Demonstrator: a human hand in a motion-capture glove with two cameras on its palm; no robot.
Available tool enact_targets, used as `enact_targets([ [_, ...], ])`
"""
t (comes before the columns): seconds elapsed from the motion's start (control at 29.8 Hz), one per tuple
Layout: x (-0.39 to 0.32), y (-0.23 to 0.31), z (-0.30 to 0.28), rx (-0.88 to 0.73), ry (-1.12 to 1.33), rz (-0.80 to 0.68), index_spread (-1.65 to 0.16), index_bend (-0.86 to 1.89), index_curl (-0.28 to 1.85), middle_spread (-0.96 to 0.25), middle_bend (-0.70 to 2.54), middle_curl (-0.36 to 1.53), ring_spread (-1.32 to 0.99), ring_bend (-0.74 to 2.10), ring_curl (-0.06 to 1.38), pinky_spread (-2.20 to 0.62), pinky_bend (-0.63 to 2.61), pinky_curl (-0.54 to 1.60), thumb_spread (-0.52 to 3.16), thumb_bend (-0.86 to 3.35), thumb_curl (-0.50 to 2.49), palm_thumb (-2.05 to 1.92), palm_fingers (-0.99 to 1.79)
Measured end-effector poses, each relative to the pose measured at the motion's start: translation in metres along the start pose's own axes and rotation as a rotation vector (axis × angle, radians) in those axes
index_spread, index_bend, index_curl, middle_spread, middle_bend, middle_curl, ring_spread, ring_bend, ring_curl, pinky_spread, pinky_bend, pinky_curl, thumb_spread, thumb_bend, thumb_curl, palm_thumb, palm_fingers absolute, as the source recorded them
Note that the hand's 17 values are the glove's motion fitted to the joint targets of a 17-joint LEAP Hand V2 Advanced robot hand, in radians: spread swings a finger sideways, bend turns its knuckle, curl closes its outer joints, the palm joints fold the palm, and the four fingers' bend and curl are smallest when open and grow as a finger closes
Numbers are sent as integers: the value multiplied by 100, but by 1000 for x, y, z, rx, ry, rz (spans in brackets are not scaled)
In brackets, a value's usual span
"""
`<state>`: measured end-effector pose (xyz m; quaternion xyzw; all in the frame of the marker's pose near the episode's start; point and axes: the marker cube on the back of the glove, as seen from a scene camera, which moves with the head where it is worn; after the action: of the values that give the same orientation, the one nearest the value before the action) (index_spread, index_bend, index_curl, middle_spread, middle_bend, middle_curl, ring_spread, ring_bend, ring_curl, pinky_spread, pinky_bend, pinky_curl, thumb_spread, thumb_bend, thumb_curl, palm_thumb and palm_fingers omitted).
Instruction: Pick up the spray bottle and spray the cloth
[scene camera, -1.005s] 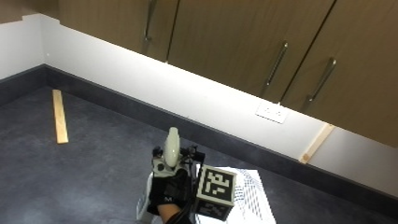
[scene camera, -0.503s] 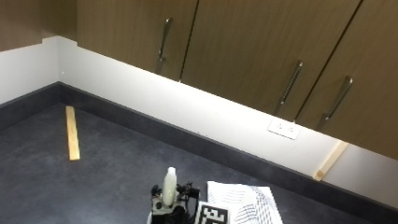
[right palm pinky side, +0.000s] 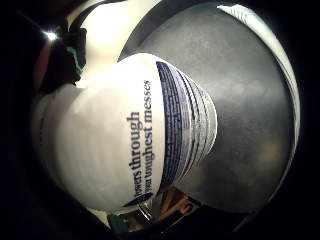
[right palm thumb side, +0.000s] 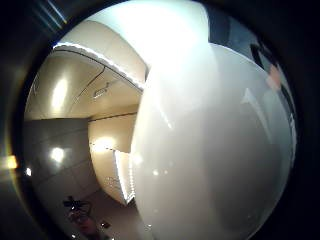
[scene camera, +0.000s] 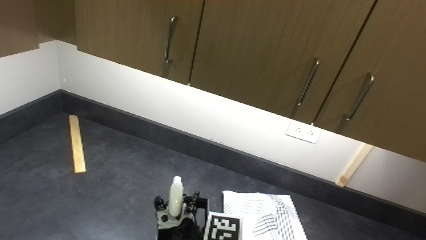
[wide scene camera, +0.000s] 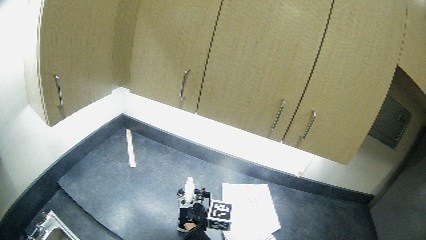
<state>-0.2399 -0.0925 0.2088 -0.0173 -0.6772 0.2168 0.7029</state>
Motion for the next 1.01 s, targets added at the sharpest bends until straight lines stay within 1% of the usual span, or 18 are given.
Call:
enact_targets([
  [0.1, -1, 2, -1, -12, 21, 10, -16, 19, 64, -6, 42, 59, -11, 44, 51, -9, 18, 43, 95, -4, 73, 110, 107],
  [0.17, 0, 3, -2, -24, 29, 18, -17, 11, 61, -5, 37, 58, -11, 41, 51, -7, 21, 44, 95, -5, 71, 107, 91],
  [0.23, 1, 5, -5, -49, 39, 45, -18, 8, 59, -4, 30, 56, -9, 36, 51, -3, 27, 48, 98, -5, 70, 103, 67],
  [0.3, 4, 6, -4, -83, 53, 68, -22, 0, 56, -2, 18, 53, -6, 33, 53, 2, 38, 52, 99, -6, 68, 97, 28],
  [0.34, 6, 5, -4, -97, 60, 73, -25, -1, 55, -3, 14, 51, -5, 32, 53, 3, 41, 53, 99, -6, 66, 95, 11],
  [0.4, 7, 6, -6, -104, 67, 79, -29, 1, 51, -3, 14, 49, -4, 30, 51, 6, 45, 53, 99, -6, 65, 92, 3],
  [0.54, -12, 18, -25, -77, 36, 92, -34, 5, 40, -4, 14, 43, -2, 28, 44, 10, 47, 47, 100, -4, 63, 89, 0],
  [0.6, -13, 17, -26, -82, 35, 73, -36, 7, 37, -4, 15, 41, -1, 29, 42, 11, 48, 46, 100, -3, 62, 88, 0],
  [0.7, 1, 6, -15, -117, 68, 16, -37, 9, 34, -5, 17, 40, -1, 31, 40, 13, 50, 44, 101, -3, 60, 87, 0],
  [0.77, 2, 8, -12, -140, 69, -17, -38, 10, 32, -5, 17, 39, 0, 32, 40, 13, 51, 44, 101, -3, 60, 87, -1],
  [0.87, -6, 22, -13, -168, 42, -79, -39, 12, 31, -5, 18, 38, 1, 33, 40, 14, 52, 43, 101, -2, 59, 88, -1],
  [1.01, -29, 49, -16, -203, 32, -207, -39, 13, 29, -5, 18, 37, 2, 34, 39, 15, 53, 43, 102, -2, 58, 88, 0],
])
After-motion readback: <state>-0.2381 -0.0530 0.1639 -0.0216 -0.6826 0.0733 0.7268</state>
